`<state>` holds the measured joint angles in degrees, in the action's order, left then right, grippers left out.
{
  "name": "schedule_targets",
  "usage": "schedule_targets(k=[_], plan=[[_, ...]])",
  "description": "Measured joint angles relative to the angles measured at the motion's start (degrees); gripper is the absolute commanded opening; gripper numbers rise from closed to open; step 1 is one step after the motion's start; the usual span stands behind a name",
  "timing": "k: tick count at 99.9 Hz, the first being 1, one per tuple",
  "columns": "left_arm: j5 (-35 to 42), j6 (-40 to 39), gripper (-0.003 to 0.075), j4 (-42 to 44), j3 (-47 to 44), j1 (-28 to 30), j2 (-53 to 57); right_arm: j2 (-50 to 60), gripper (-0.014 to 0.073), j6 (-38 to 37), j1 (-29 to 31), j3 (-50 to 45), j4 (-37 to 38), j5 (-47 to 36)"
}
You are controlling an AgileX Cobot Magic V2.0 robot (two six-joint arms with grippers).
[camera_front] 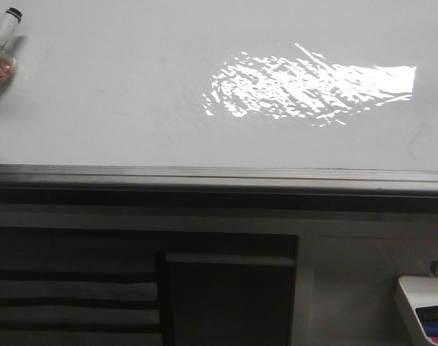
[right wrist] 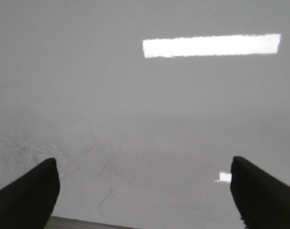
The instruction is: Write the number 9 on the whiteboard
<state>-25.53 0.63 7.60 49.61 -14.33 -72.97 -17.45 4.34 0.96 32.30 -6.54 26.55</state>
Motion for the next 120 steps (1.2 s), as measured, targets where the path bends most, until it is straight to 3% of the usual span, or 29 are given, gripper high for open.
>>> schedule_targets(k=[18, 35, 44, 72, 89, 120], plan=[[-14.7, 6.9, -0.002, -2.4, 6.3, -4.2, 2.7, -6.1, 0.0645, 0.0, 0.0, 6.0, -2.4, 8.3], [-23.2, 18.3, -0.002, -8.7, 9.9, -11.7, 3.2, -13.7, 0.0634, 4.0, -0.1, 11.5, -7.3, 17.0], [-25.5, 23.5, -0.002, -10.9, 10.7, -16.4, 3.2, -18.5, 0.0634, 11.4, -0.1, 14.9, -12.7, 22.5], [-27.2, 32.2, -0.002, -12.1, 11.5, -28.9, 3.2, -32.2, 0.0634, 44.7, -0.2, 22.0, -36.7, 38.1], [-27.2, 34.3, -0.002, -12.1, 11.5, -33.3, 3.2, -36.9, 0.0633, 53.6, -2.7, 22.7, -40.3, 39.0], [-26.4, 34.9, -0.002, -12.0, 11.5, -34.0, 3.2, -42.8, 0.0517, 56.9, -19.2, 25.3, -35.7, 30.8]])
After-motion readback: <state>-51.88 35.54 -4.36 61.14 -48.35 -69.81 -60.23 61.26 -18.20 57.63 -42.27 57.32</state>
